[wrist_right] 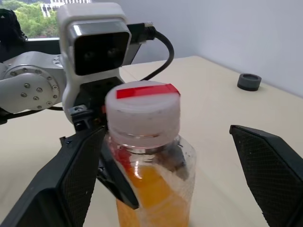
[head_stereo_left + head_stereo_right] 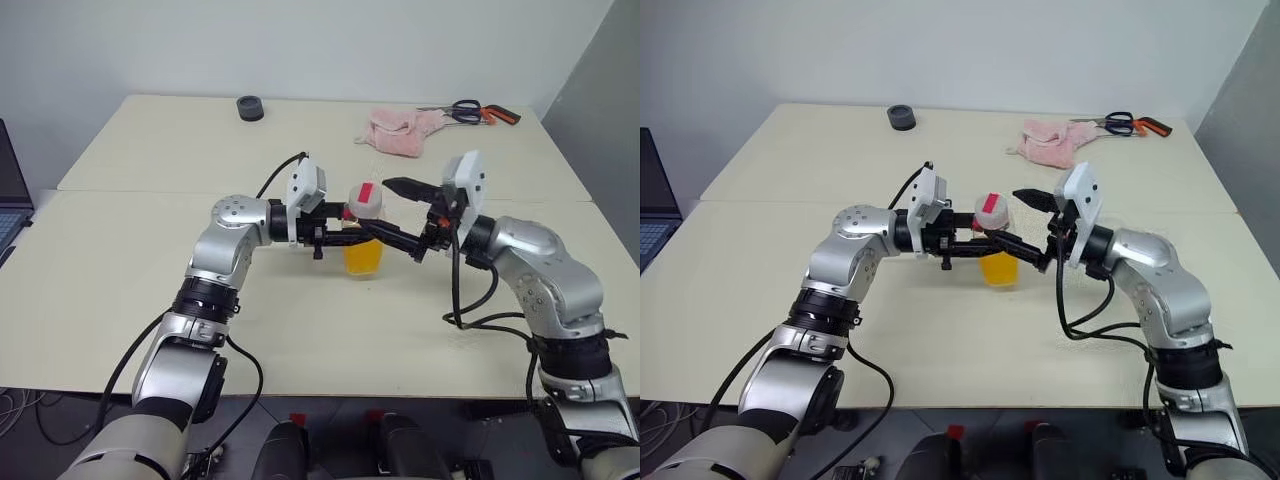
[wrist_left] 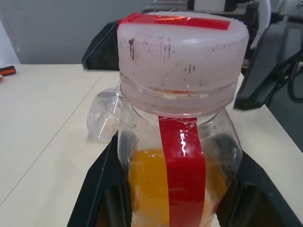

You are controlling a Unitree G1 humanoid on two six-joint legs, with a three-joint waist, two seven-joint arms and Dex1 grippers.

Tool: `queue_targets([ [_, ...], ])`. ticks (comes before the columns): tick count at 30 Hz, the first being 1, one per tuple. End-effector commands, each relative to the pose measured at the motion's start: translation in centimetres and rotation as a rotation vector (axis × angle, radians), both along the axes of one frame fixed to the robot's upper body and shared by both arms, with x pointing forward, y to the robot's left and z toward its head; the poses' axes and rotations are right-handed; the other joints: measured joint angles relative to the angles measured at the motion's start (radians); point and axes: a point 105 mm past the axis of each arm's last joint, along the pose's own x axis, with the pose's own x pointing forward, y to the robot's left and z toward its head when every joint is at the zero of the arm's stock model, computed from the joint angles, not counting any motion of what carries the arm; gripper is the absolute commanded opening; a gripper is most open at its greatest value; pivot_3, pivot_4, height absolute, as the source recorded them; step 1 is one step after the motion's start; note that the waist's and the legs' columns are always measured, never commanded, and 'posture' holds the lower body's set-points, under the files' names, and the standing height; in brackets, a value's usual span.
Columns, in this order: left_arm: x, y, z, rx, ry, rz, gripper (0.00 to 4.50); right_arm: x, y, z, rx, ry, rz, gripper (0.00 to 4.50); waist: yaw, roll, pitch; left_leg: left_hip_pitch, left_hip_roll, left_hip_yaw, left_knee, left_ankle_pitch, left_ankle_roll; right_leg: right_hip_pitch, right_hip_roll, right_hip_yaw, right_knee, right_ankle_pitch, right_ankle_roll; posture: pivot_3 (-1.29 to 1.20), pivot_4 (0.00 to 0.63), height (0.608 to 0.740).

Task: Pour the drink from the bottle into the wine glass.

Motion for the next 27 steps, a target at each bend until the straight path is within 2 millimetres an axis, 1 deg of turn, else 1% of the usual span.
queue_targets([
  [1,-0.3,0.1,1.3,-0.024,-0.053,-0.008,1.71,-1.5,0.8,1.1,-0.005,-0.102,-0.054,4.5,-0.001,0.0,0.0,0.0,0.0,0.0,0.0,0.0,0.0,0.0,0.0,0.0,0.0,0.0,0.0,0.0,0.15,0.74],
  [4,0.0,0.2,0.8,0.007,-0.055,-0.001,1.71,-1.8,1.6,1.0,-0.005,-0.152,-0.124,4.5,-0.003,0.0,0.0,0.001,0.0,0.0,0.0,0.0,0.0,0.0,0.001,0.0,0.001,0.0,0.0,0.0,0.15,0.74],
  [9,0.1,0.1,0.3,0.031,-0.054,-0.001,1.71,-1.0,2.0,1.4,-0.001,-0.222,-0.233,4.5,-0.001,0.0,0.0,0.001,0.0,0.0,0.001,0.0,0.0,0.0,0.001,0.0,0.001,0.0,0.0,0.0,0.15,0.74],
  [12,0.1,0.0,0.2,0.029,-0.052,0.0,1.71,-0.6,1.9,2.0,0.018,-0.246,-0.268,4.5,0.0,0.0,0.0,0.0,0.0,0.0,0.001,0.0,0.0,0.0,0.001,0.0,0.001,0.0,0.0,0.0,0.15,0.74],
  [16,0.1,0.1,0.0,0.024,-0.046,0.005,1.71,-0.3,1.7,2.2,0.024,-0.248,-0.283,4.5,-0.001,0.0,0.0,0.001,0.0,0.0,0.001,0.0,0.0,0.0,0.001,0.0,0.001,0.0,0.0,0.0,0.15,0.74],
  [27,0.1,0.4,-0.2,0.012,-0.036,0.017,1.71,0.5,-0.1,1.8,-0.01,-0.251,-0.36,4.5,-0.001,0.0,0.0,0.0,0.0,0.0,0.001,0.0,0.0,0.0,0.001,0.0,0.001,0.0,0.0,0.0,0.15,0.74],
])
